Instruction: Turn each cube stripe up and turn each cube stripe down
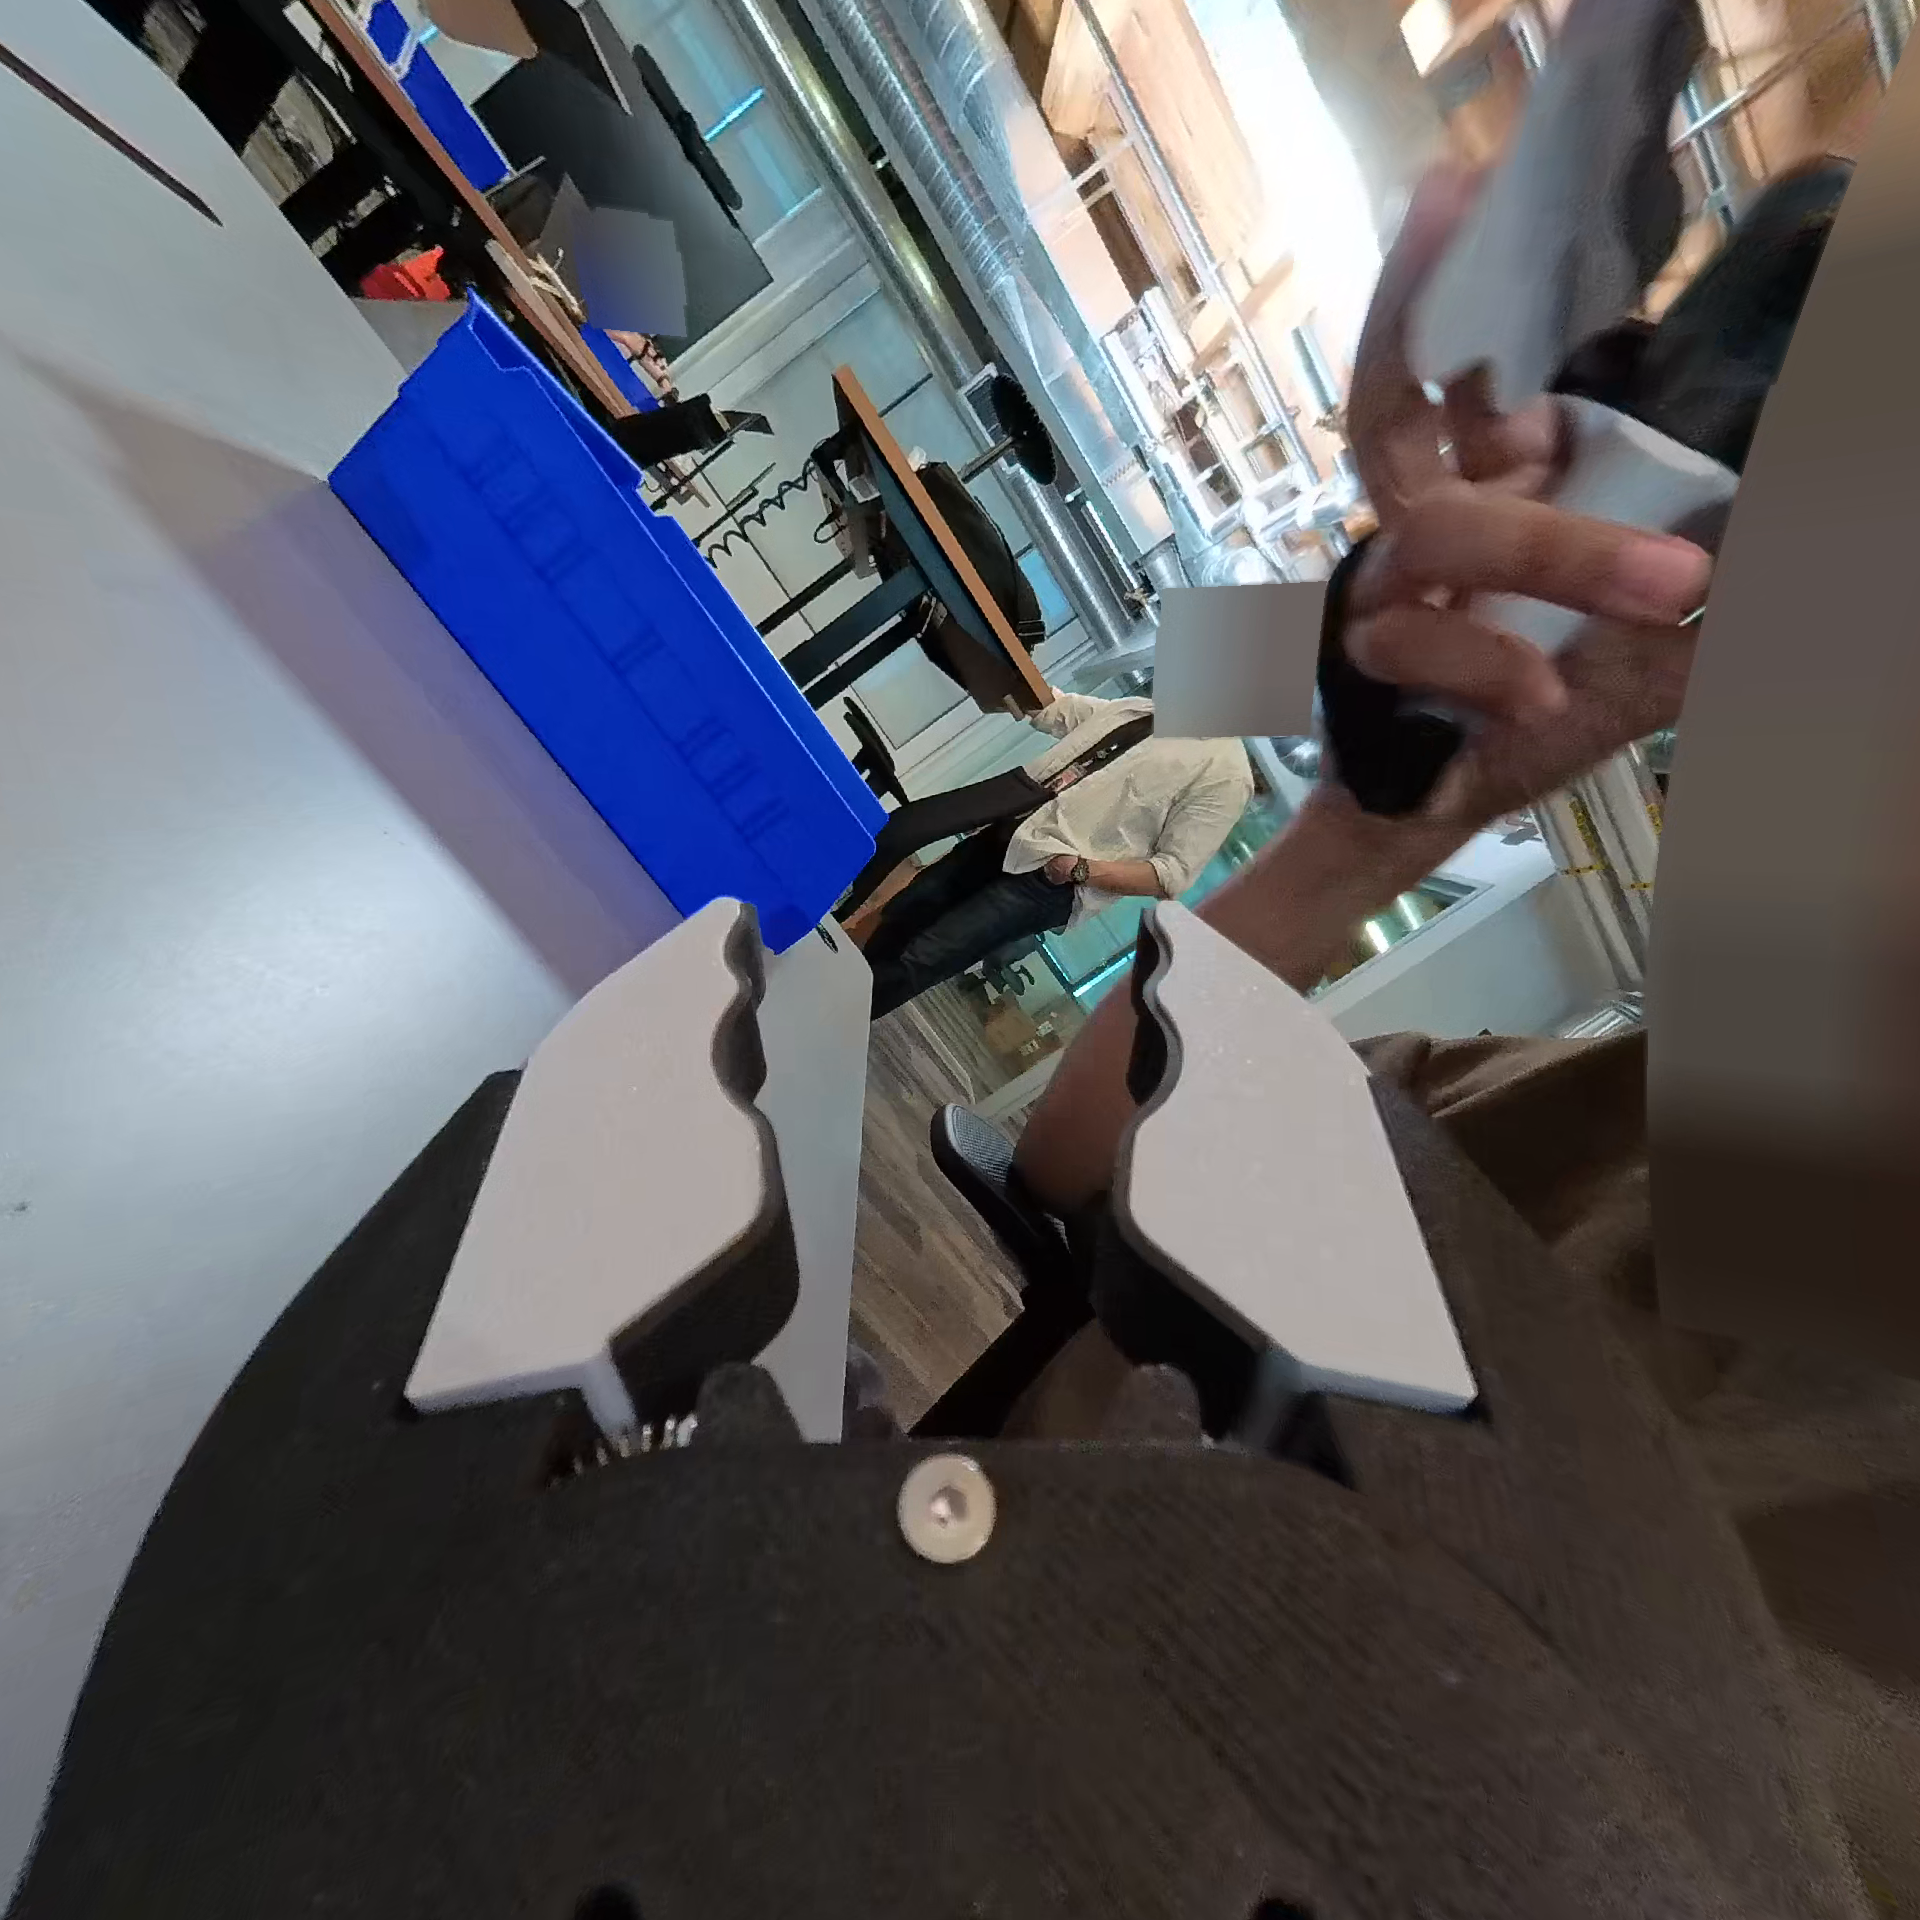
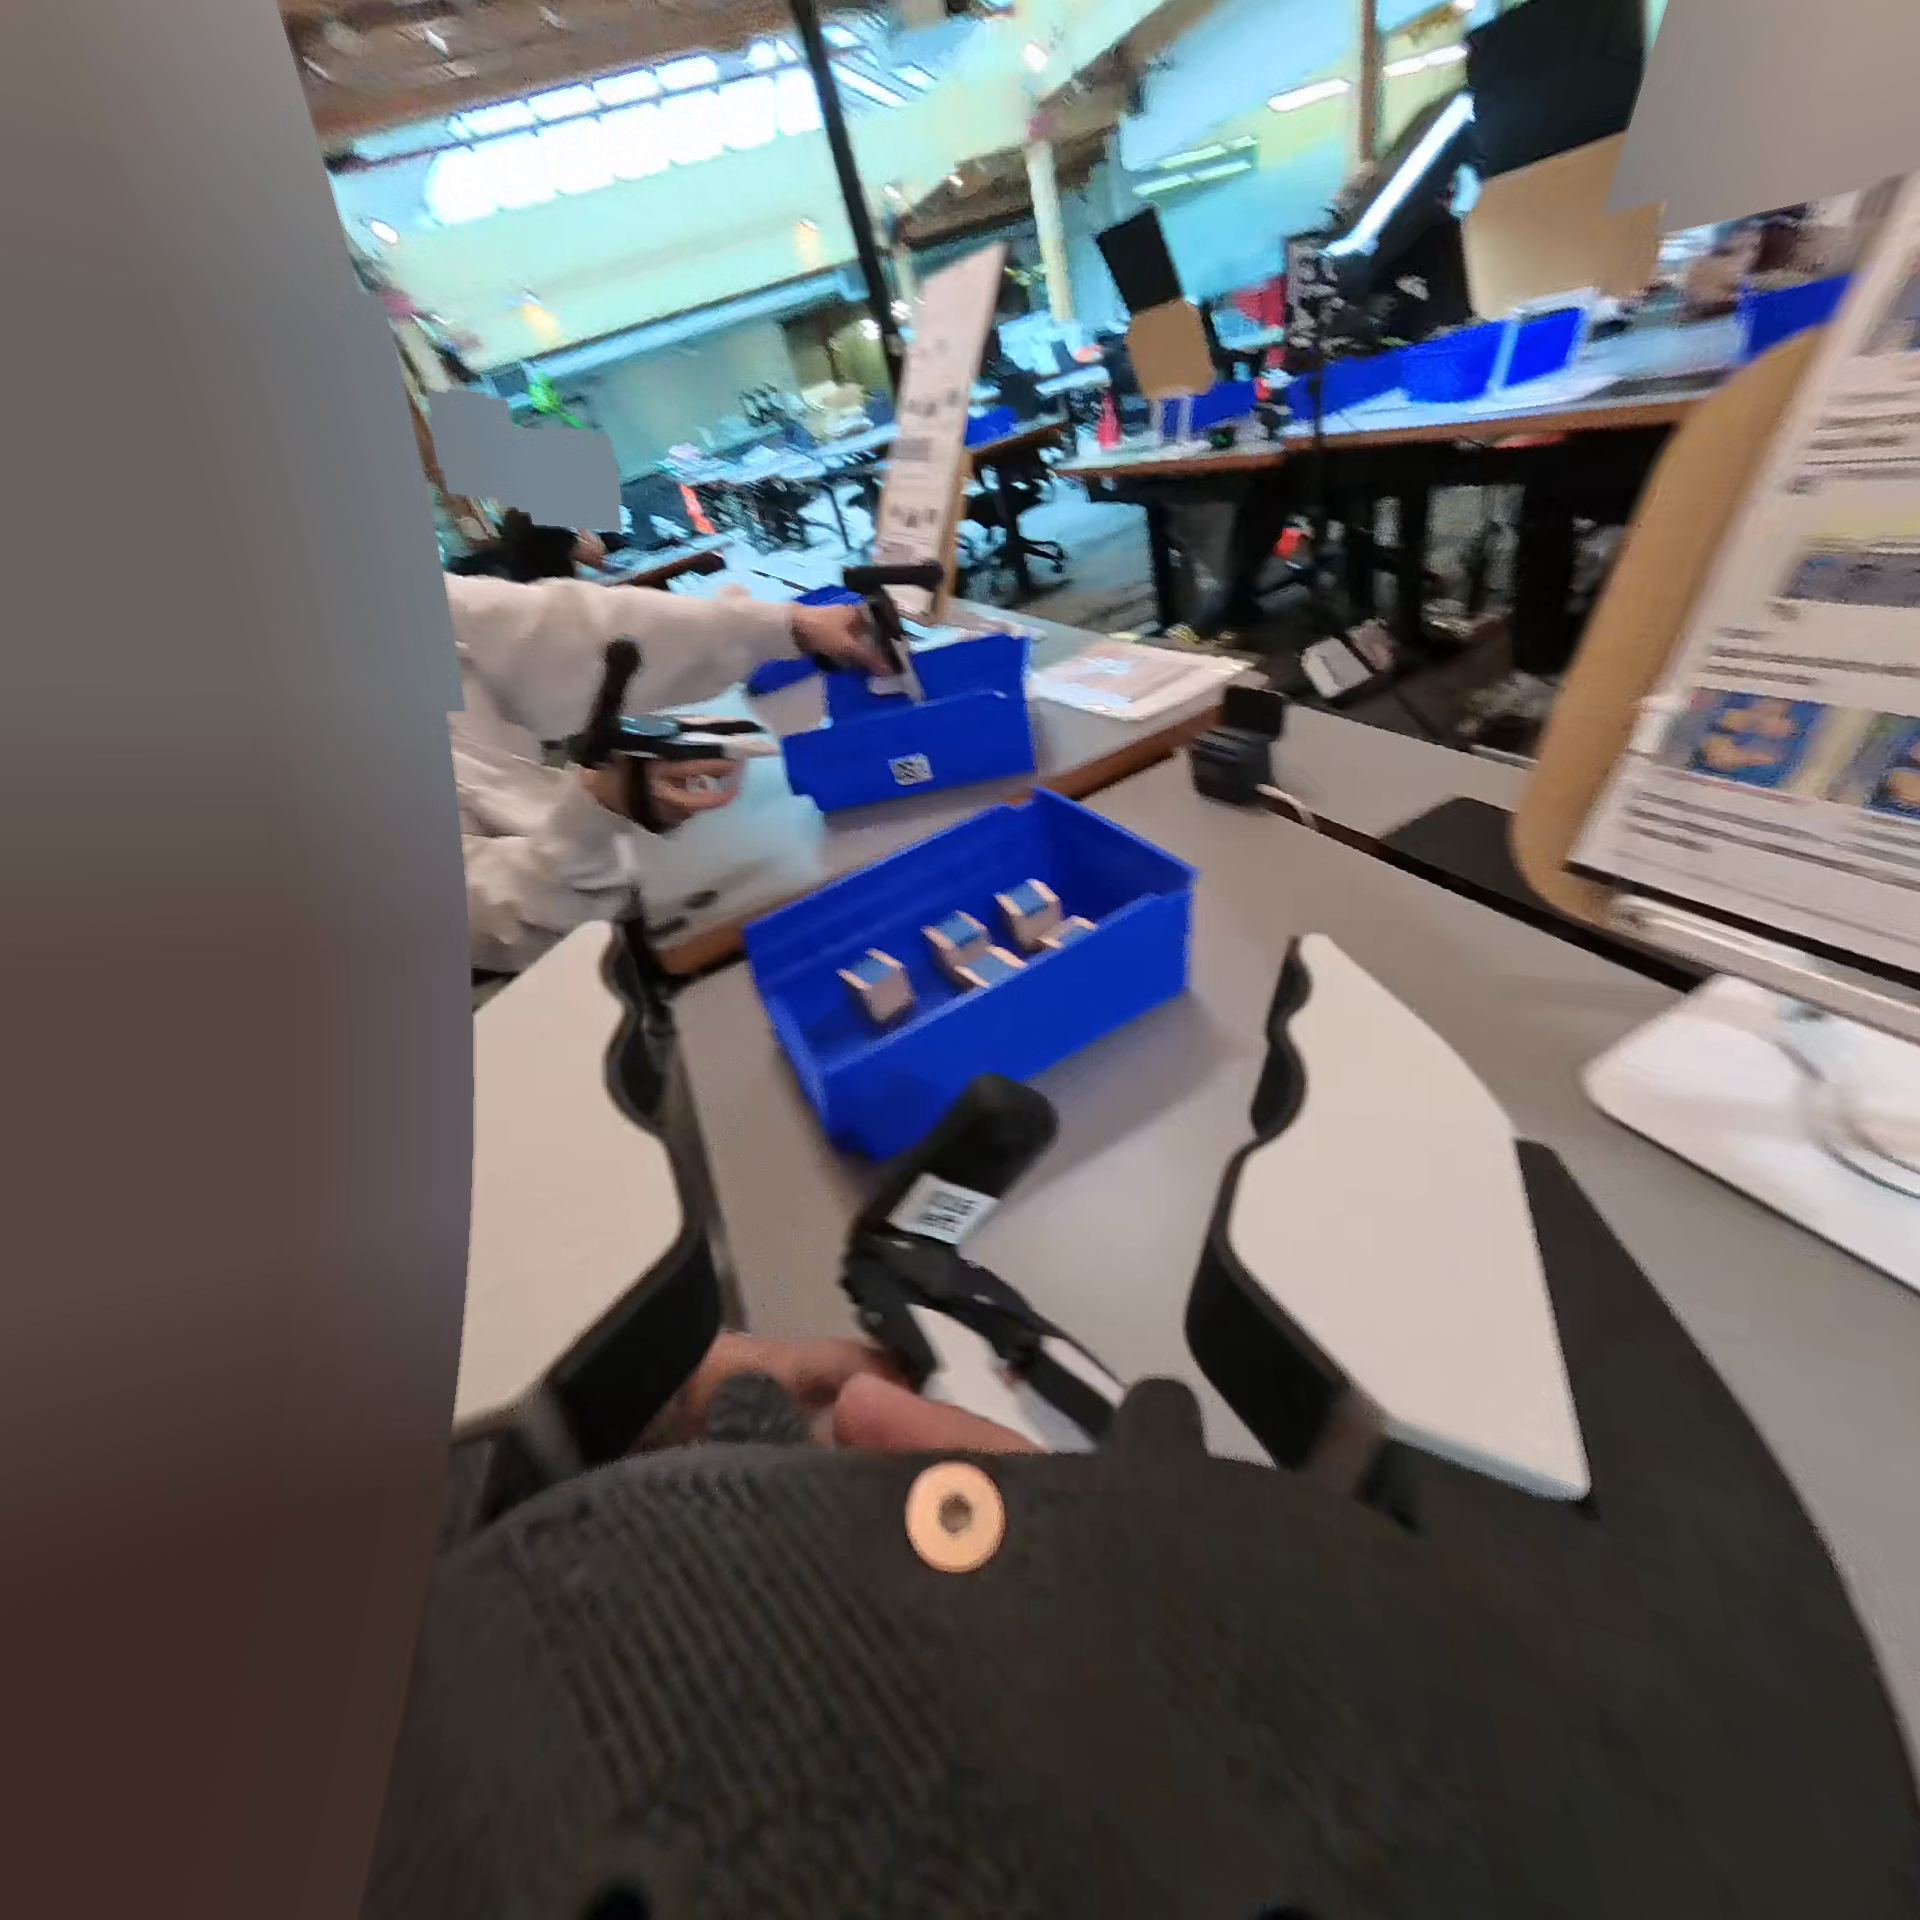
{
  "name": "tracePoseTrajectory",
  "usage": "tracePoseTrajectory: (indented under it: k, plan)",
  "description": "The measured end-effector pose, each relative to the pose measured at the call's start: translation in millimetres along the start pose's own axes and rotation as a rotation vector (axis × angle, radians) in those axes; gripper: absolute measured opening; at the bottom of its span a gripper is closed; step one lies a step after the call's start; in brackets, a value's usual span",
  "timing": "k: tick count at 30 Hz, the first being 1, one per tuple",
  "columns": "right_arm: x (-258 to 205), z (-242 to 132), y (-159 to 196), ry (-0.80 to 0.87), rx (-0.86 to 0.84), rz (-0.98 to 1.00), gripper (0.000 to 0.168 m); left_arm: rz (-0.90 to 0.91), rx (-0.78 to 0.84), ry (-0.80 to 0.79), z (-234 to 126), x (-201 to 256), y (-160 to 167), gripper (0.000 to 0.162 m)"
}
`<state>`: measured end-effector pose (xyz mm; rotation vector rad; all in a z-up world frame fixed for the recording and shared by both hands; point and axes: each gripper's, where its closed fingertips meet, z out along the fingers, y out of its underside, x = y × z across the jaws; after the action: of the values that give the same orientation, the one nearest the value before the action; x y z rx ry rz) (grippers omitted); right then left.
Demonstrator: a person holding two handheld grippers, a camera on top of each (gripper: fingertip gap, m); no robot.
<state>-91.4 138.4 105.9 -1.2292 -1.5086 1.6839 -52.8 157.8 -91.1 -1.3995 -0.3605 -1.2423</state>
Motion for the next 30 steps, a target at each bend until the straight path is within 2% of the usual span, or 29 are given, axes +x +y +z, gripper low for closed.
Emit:
tracePoseTrajectory:
  k: [3, 11, 17, 24, 30]
  plan:
    - [-28.7, 0.8, 0.2, -0.068, 0.018, 0.056, 0.111, -0.010, 0.010, -0.005, -1.8, -1.7, -1.8, 0.068]
    - [-47.9, -8.8, -3.1, -0.121, 0.044, 0.003, 0.121, -0.013, 0.008, -0.013, 0.1, -3.3, -1.0, 0.068]
    - [-45.4, -7.7, -4.9, -0.107, 0.081, 0.050, 0.111, -0.014, 0.006, -0.015, 0.0, -3.7, -0.2, 0.068]
    - [-53.9, 1.9, 8.2, -0.150, 0.031, 0.042, 0.121, -0.025, 0.010, -0.018, -0.2, -5.3, -1.1, 0.068]
    - [-31.2, 9.8, 18.8, -0.058, 0.009, 0.063, 0.110, -0.005, 0.013, -0.027, -1.1, -4.8, -2.5, 0.068]
